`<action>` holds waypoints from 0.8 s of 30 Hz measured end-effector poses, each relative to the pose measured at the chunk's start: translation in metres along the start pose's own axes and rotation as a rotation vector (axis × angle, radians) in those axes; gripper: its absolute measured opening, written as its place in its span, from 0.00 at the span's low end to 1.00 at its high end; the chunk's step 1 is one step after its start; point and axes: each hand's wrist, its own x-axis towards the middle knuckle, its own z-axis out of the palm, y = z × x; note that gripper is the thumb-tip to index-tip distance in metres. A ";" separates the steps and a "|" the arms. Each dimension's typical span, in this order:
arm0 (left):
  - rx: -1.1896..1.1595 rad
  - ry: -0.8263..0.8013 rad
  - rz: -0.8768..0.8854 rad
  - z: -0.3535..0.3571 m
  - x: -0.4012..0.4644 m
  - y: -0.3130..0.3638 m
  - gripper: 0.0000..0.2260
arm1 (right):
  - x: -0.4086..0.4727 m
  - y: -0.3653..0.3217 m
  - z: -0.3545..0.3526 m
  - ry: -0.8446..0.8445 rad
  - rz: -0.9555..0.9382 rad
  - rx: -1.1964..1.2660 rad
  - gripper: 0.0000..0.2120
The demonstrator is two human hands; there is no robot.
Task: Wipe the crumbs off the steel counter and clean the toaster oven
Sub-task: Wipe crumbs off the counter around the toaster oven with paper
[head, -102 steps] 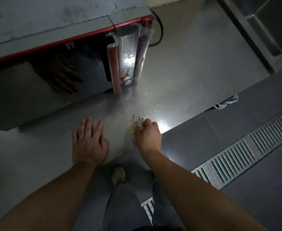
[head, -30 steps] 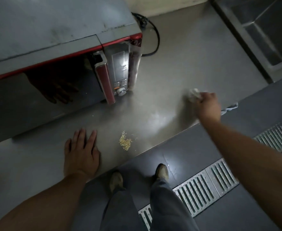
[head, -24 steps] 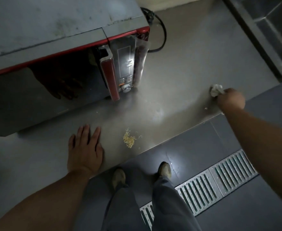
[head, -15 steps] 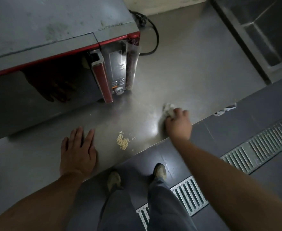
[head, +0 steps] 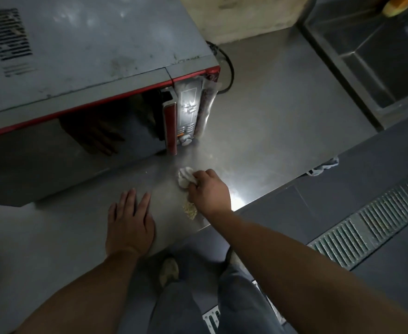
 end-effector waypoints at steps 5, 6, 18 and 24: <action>-0.045 0.008 0.000 0.004 0.000 -0.003 0.26 | 0.044 -0.044 0.024 -0.066 -0.115 -0.078 0.16; -0.053 0.016 0.003 0.005 0.000 -0.004 0.26 | 0.051 -0.052 0.031 -0.076 -0.123 -0.091 0.17; -0.044 -0.008 0.009 0.007 0.001 -0.005 0.25 | 0.054 -0.063 0.064 -0.153 -0.118 -0.220 0.21; -0.026 0.003 0.021 0.006 0.001 -0.005 0.26 | 0.050 -0.072 0.070 -0.247 -0.152 -0.253 0.19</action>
